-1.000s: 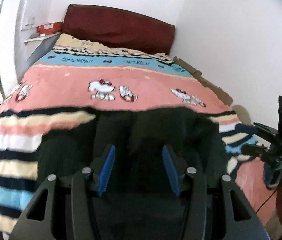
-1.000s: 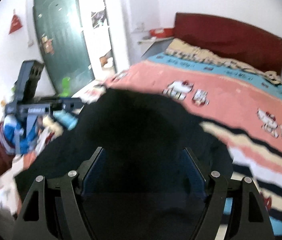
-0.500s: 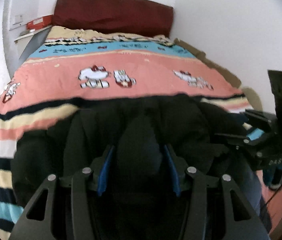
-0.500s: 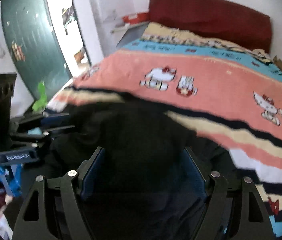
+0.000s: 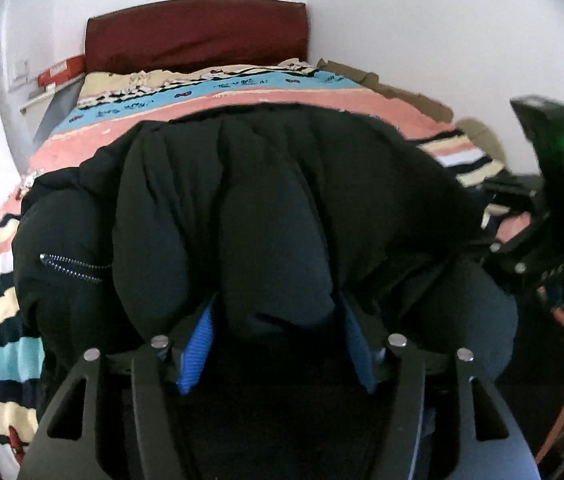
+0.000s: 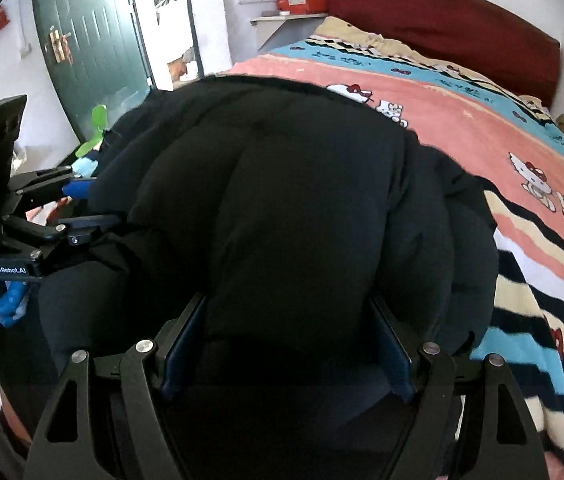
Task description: Fold large clothes
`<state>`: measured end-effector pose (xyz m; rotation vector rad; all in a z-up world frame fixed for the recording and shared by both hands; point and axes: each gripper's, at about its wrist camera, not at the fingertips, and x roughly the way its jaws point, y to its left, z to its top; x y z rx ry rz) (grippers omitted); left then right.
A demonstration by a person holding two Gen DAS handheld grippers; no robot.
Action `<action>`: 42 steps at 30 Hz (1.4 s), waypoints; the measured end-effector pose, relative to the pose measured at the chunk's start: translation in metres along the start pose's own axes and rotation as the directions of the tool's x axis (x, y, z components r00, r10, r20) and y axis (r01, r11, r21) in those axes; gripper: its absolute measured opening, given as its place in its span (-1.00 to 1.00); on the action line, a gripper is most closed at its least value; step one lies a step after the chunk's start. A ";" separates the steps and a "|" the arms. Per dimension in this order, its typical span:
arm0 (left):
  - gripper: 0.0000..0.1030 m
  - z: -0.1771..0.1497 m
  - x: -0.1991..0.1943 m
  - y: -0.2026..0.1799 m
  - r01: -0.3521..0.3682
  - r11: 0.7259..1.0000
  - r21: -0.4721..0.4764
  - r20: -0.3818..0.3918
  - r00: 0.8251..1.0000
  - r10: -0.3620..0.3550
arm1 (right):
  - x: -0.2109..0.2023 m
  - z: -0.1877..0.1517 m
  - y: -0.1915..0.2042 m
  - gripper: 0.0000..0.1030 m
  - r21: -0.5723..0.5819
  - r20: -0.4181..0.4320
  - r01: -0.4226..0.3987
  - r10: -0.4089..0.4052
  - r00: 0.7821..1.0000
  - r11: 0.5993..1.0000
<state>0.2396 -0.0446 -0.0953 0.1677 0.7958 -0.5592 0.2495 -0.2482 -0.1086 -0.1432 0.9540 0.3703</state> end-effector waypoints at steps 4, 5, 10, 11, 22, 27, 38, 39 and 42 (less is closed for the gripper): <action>0.23 0.002 0.022 0.002 -0.026 1.000 0.000 -0.027 0.999 0.026 | 0.010 -0.004 -0.001 0.49 0.019 -0.012 0.023 -0.023 1.000 1.000; 0.24 0.003 0.028 0.002 -0.038 0.999 0.005 -0.031 0.999 0.038 | 0.013 -0.003 -0.002 0.50 0.029 -0.015 0.025 -0.025 1.000 0.999; 0.27 0.000 0.053 0.003 -0.077 0.997 0.020 -0.026 0.997 0.078 | 0.038 -0.004 -0.009 0.50 0.072 -0.019 0.042 -0.040 0.999 0.997; 0.27 -0.001 0.057 0.005 -0.075 0.997 0.014 -0.024 0.997 0.075 | 0.042 -0.006 -0.008 0.50 0.074 -0.017 0.046 -0.045 0.999 0.996; 0.26 0.013 0.039 -0.007 -0.130 0.991 0.024 -0.052 0.990 0.131 | 0.038 -0.005 -0.013 0.50 0.132 -0.003 0.053 -0.053 0.999 0.990; 0.26 0.013 -0.001 -0.022 -0.123 0.992 0.037 0.013 0.992 0.122 | -0.003 -0.011 -0.011 0.50 0.131 0.089 0.037 -0.049 0.995 0.991; 0.28 -0.014 0.060 -0.024 -0.127 0.989 0.070 -0.116 0.984 0.135 | 0.050 -0.025 -0.015 0.52 0.112 -0.026 0.053 -0.051 0.998 0.992; 0.28 -0.014 0.066 -0.023 -0.133 0.988 0.074 -0.118 0.983 0.141 | 0.055 -0.024 -0.017 0.53 0.112 -0.034 0.059 -0.055 0.998 0.992; 0.28 -0.015 0.077 -0.026 -0.158 0.983 0.089 -0.126 0.978 0.169 | 0.069 -0.024 -0.017 0.54 0.107 -0.053 0.092 -0.087 0.995 0.990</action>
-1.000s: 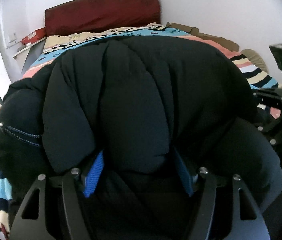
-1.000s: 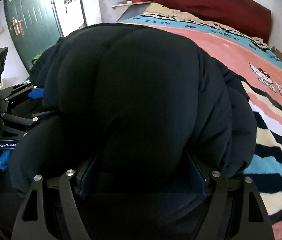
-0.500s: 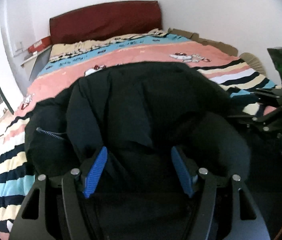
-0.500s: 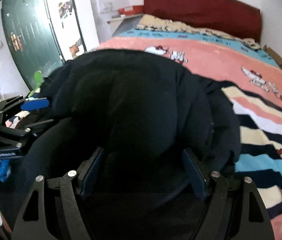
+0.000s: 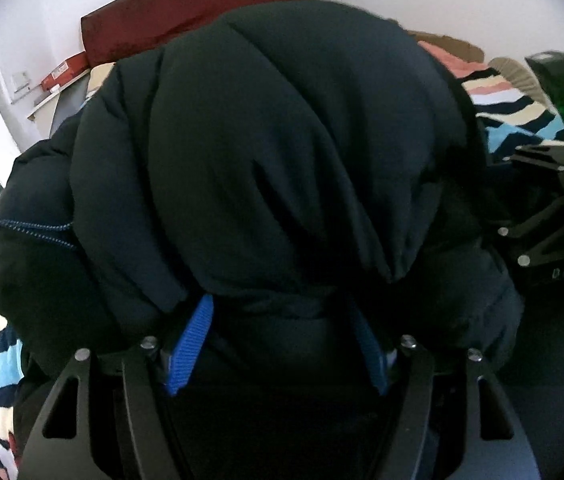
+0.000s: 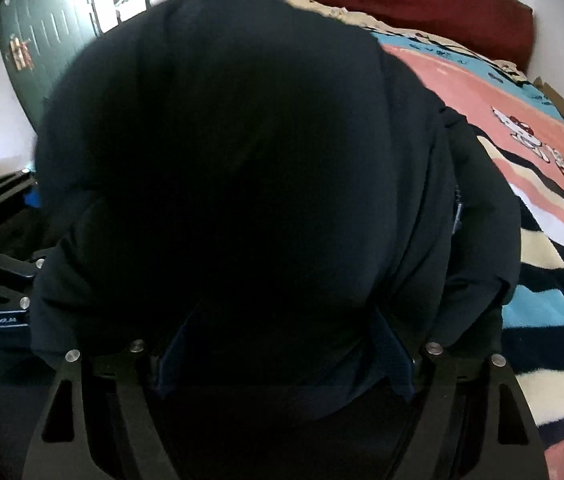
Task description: Fold large clothes
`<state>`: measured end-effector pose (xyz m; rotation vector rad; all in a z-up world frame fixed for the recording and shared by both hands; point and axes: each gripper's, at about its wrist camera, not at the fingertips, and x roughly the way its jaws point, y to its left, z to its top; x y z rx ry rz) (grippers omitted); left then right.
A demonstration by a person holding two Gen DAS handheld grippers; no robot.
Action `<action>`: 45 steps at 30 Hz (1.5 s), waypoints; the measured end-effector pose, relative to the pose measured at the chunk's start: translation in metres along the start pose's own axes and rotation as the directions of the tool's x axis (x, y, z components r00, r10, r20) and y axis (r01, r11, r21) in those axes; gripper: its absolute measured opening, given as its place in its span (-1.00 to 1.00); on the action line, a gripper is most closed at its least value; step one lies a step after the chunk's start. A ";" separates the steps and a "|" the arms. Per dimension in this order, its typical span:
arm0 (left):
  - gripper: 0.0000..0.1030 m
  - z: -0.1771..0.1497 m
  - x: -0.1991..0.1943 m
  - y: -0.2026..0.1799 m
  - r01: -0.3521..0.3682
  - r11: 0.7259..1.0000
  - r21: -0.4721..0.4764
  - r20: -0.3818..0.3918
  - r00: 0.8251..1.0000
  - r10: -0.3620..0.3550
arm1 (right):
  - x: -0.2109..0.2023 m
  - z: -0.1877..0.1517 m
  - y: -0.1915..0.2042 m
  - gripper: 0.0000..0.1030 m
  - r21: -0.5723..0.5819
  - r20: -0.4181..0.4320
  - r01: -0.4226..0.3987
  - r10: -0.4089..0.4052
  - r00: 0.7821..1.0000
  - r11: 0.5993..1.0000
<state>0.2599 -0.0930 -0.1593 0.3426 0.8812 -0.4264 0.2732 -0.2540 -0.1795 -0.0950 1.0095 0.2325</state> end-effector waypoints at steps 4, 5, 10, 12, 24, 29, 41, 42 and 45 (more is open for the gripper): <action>0.28 0.003 0.005 -0.003 -0.022 1.000 0.009 -0.024 0.999 0.022 | 0.007 0.004 0.001 0.55 0.004 -0.024 0.031 -0.030 0.999 1.000; 0.28 0.004 0.005 -0.004 -0.027 1.000 0.013 -0.033 0.999 0.028 | 0.007 0.004 0.001 0.55 0.005 -0.032 0.034 -0.034 0.999 0.999; 0.28 0.013 -0.014 -0.004 -0.038 0.999 0.000 -0.043 0.998 0.038 | -0.008 0.012 0.001 0.60 0.059 -0.073 0.058 -0.053 0.996 0.997; 0.28 0.014 -0.027 -0.001 -0.030 0.999 -0.012 -0.032 0.999 0.029 | -0.020 0.013 0.001 0.60 0.086 -0.062 0.058 -0.052 0.997 0.995; 0.28 -0.026 -0.120 0.031 -0.007 0.993 -0.121 0.026 1.000 0.010 | -0.134 -0.047 -0.004 0.66 0.138 0.062 0.077 -0.086 0.994 0.987; 0.28 -0.075 -0.152 0.070 -0.007 0.977 -0.214 0.027 1.000 0.013 | -0.173 -0.101 -0.029 0.67 0.199 0.063 0.117 -0.132 0.989 0.973; 0.28 -0.184 -0.211 0.143 -0.095 0.909 -0.405 0.003 0.994 0.106 | -0.222 -0.193 -0.053 0.69 0.337 0.037 0.167 -0.190 0.981 0.927; 0.28 -0.187 -0.214 0.145 -0.094 0.906 -0.412 0.004 0.994 0.105 | -0.224 -0.196 -0.052 0.69 0.343 0.041 0.165 -0.190 0.981 0.925; 0.28 -0.191 -0.219 0.147 -0.084 0.903 -0.422 0.011 0.995 0.097 | -0.225 -0.202 -0.047 0.70 0.346 0.049 0.153 -0.181 0.982 0.926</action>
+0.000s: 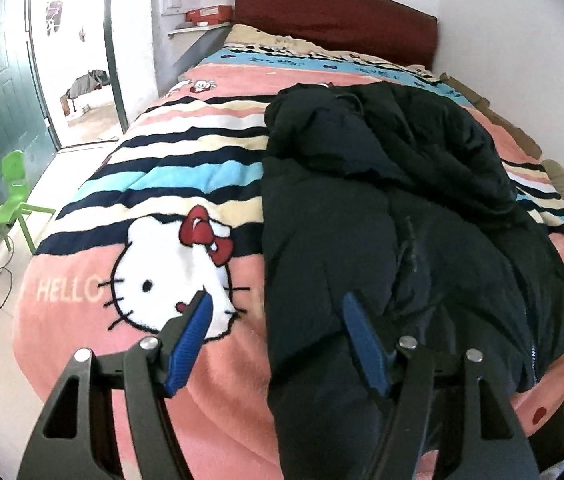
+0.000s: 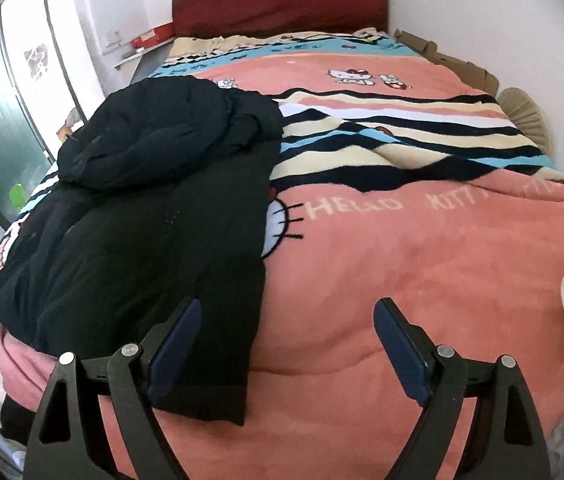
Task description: Fold large clothes
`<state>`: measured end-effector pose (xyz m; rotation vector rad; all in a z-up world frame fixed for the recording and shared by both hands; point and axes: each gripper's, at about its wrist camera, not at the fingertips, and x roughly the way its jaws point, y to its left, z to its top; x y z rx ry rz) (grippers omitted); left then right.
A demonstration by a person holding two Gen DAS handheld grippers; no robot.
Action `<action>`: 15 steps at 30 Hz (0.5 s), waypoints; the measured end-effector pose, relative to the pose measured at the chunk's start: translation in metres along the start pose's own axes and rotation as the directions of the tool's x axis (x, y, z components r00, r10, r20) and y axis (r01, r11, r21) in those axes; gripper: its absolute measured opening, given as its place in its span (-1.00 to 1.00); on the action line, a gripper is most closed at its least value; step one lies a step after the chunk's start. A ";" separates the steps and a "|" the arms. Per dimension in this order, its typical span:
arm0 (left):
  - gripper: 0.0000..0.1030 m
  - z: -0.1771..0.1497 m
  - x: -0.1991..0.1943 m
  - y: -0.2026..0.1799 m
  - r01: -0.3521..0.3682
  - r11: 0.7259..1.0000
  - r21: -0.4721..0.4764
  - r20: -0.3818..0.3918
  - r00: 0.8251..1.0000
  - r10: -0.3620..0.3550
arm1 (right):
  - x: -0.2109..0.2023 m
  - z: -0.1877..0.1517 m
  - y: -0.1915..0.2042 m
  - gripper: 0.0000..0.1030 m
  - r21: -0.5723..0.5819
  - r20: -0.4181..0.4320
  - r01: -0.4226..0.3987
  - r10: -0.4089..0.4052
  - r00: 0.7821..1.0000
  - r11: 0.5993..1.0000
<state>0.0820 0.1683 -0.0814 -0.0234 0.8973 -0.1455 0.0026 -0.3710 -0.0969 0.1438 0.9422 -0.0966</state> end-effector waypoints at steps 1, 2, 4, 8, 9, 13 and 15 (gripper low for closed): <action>0.28 0.000 -0.001 -0.001 0.004 1.000 -0.001 0.001 1.000 -0.004 | 0.000 -0.002 0.001 0.71 0.000 -0.002 -0.005 0.005 1.000 1.000; 0.28 0.000 -0.001 -0.001 0.014 1.000 -0.007 0.002 1.000 -0.014 | 0.001 -0.003 0.004 0.74 -0.005 -0.007 -0.011 0.011 1.000 1.000; 0.29 -0.001 0.000 0.001 0.035 0.999 -0.030 -0.003 0.999 -0.036 | 0.003 -0.005 0.008 0.78 -0.011 -0.010 -0.017 0.016 1.000 1.000; 0.30 -0.008 0.015 0.012 0.085 0.990 -0.114 -0.038 0.995 -0.090 | 0.016 -0.009 0.014 0.83 0.002 -0.036 -0.061 0.061 0.997 0.998; 0.30 -0.011 0.019 0.014 0.099 0.986 -0.134 -0.048 0.993 -0.106 | 0.021 -0.010 0.014 0.84 0.008 -0.049 -0.069 0.069 0.996 0.998; 0.30 -0.028 0.043 0.032 0.155 0.955 -0.251 -0.091 0.979 -0.183 | 0.046 -0.016 0.006 0.85 0.085 -0.105 -0.119 0.128 0.986 0.989; 0.30 -0.036 0.053 0.041 0.163 0.940 -0.300 -0.104 0.974 -0.202 | 0.055 -0.020 0.000 0.86 0.137 -0.118 -0.154 0.171 0.978 0.978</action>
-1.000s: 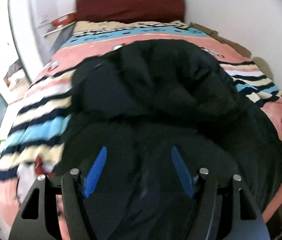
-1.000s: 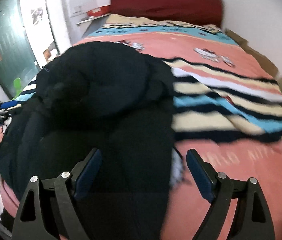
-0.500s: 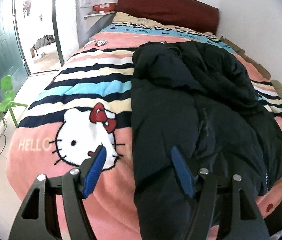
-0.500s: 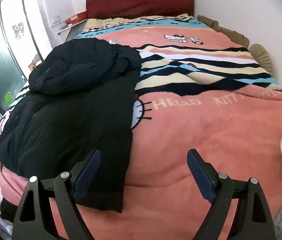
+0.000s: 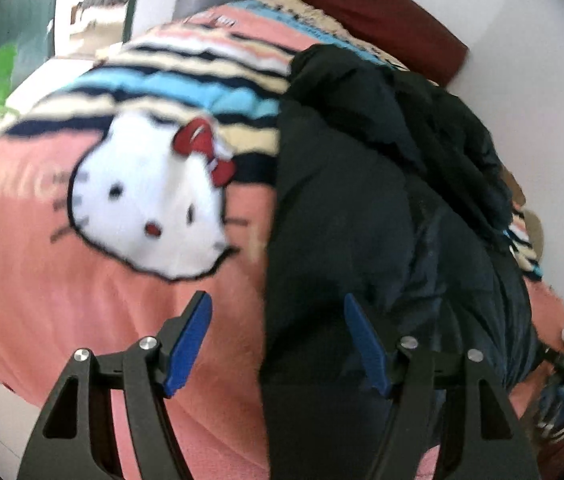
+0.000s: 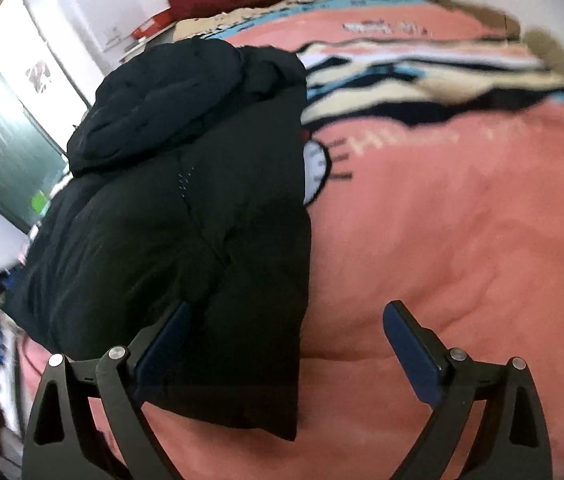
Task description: Fold large clothes
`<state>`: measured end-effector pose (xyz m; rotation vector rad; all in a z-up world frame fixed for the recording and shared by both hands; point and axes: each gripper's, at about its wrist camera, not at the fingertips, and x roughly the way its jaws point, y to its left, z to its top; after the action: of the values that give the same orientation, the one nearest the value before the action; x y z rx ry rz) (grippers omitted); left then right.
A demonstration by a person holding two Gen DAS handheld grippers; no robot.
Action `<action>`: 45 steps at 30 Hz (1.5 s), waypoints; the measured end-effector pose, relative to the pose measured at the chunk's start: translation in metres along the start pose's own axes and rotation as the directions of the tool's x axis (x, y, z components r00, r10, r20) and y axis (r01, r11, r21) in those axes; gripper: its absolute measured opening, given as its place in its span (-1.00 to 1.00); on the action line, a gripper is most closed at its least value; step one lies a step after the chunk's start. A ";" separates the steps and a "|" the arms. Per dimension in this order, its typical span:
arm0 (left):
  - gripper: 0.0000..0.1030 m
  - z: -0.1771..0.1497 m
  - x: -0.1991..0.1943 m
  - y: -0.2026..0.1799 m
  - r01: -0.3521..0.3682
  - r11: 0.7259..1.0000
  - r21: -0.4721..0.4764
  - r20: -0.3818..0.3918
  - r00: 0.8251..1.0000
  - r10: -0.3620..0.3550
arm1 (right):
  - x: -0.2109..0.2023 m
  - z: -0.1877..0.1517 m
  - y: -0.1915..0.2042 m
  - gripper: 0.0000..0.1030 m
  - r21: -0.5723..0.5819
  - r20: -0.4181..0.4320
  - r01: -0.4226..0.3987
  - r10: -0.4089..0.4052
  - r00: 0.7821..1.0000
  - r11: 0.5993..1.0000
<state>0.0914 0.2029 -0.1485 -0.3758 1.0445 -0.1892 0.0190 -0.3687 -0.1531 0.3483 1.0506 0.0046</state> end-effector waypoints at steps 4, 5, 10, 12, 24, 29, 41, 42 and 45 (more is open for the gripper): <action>0.30 -0.008 0.010 0.011 0.100 0.993 -0.066 -0.029 0.994 -0.102 | 0.013 -0.003 -0.002 0.87 0.010 -0.046 -0.043 0.043 0.998 0.999; 0.30 -0.010 0.012 0.012 0.130 0.988 -0.081 -0.035 0.990 -0.134 | 0.015 -0.004 -0.001 0.87 0.004 -0.056 -0.051 0.052 0.997 0.999; 0.30 -0.019 0.019 0.018 0.283 0.941 -0.184 -0.045 0.954 -0.295 | 0.027 -0.007 0.015 0.87 -0.042 -0.121 -0.125 0.119 0.985 0.991; 0.31 -0.025 0.022 0.019 0.337 0.915 -0.222 -0.051 0.933 -0.356 | 0.031 -0.010 0.025 0.87 -0.069 -0.148 -0.154 0.143 0.979 0.986; 0.31 -0.037 0.019 -0.005 0.469 0.859 -0.208 -0.055 0.871 -0.489 | 0.041 -0.015 0.029 0.68 -0.003 -0.161 -0.285 0.281 0.946 0.958; 0.27 -0.037 0.021 -0.012 0.441 0.877 -0.191 -0.060 0.887 -0.458 | 0.043 -0.018 0.022 0.30 0.041 -0.166 -0.308 0.311 0.936 0.950; -0.02 -0.046 0.022 -0.035 0.346 0.929 -0.133 -0.086 0.930 -0.358 | 0.052 -0.020 0.012 0.15 0.203 -0.074 -0.450 0.472 0.878 0.869; -0.10 -0.045 0.020 -0.036 0.343 0.930 -0.130 -0.081 0.931 -0.355 | 0.052 -0.020 0.013 0.05 0.209 -0.066 -0.453 0.474 0.878 0.867; -0.44 -0.042 0.014 -0.045 0.345 0.933 -0.099 -0.067 0.934 -0.352 | 0.051 -0.022 0.016 -0.39 0.183 -0.061 -0.439 0.456 0.888 0.880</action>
<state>0.0628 0.1481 -0.1610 -0.6364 1.0649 -0.4839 0.0286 -0.3393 -0.2015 0.7449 1.0545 0.3581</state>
